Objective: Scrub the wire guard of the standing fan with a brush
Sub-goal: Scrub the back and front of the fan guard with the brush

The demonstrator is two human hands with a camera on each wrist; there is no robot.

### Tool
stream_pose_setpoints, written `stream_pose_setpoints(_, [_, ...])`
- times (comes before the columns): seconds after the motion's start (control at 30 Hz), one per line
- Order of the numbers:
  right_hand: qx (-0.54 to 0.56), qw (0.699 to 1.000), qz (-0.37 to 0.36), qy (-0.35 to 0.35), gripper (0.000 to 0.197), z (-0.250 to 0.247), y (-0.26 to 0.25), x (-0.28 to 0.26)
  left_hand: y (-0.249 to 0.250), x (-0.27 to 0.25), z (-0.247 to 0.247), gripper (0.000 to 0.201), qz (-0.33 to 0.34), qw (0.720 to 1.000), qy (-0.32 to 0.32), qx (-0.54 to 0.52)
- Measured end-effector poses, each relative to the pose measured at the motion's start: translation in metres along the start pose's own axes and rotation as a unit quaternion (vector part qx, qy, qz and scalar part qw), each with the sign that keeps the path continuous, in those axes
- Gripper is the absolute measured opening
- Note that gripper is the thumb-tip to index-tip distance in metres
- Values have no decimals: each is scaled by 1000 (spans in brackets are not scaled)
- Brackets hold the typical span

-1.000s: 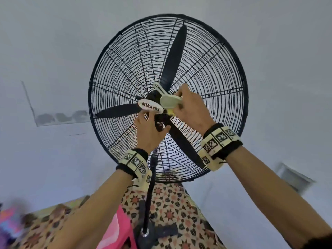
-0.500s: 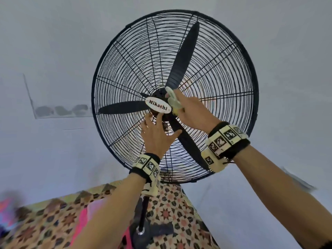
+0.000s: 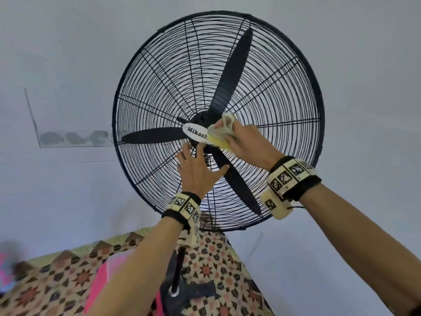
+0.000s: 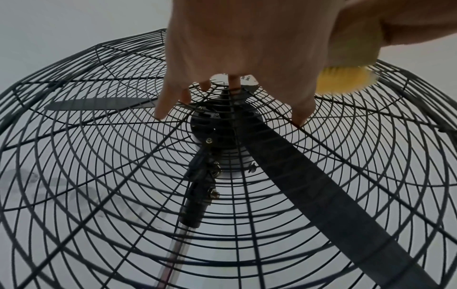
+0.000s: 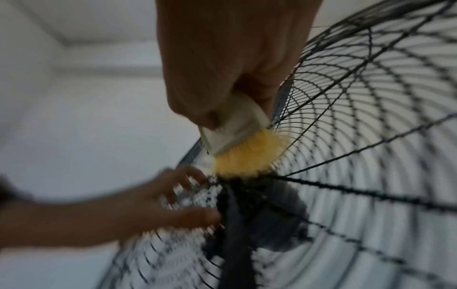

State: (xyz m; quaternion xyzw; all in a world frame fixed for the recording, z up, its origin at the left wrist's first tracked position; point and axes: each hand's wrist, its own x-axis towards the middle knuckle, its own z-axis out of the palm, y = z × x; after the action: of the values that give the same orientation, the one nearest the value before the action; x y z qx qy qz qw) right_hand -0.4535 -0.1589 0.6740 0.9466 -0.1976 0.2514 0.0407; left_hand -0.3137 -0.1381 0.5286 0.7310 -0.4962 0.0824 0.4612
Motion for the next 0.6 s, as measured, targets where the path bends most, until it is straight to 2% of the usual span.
stream_pose_setpoints(0.07, [-64,998,-1,-24,31,0,3,-7,-2,0,-1,96,0,1000,2,0])
stream_pose_setpoints(0.17, [-147,989,26,1,26,-8,5,-6,-2,0,0,96,2,1000,-1,3])
stream_pose_setpoints(0.23, [-104,994,38,13,18,-10,5,-1,1,0,0,96,-1,1000,-5,20])
stream_pose_setpoints(0.33, [-7,999,41,-1,27,-8,1,-2,-1,0,0,97,0,1000,-7,20])
stream_pose_setpoints(0.43, [-55,998,26,-25,24,-11,2,-10,-7,2,0,97,8,1000,0,7])
stream_pose_setpoints(0.53, [-117,992,40,-3,13,-23,4,-11,-6,2,0,96,13,1000,6,12])
stream_pose_setpoints(0.6, [-90,994,56,14,14,-27,5,-14,-4,1,1,96,12,1000,9,19])
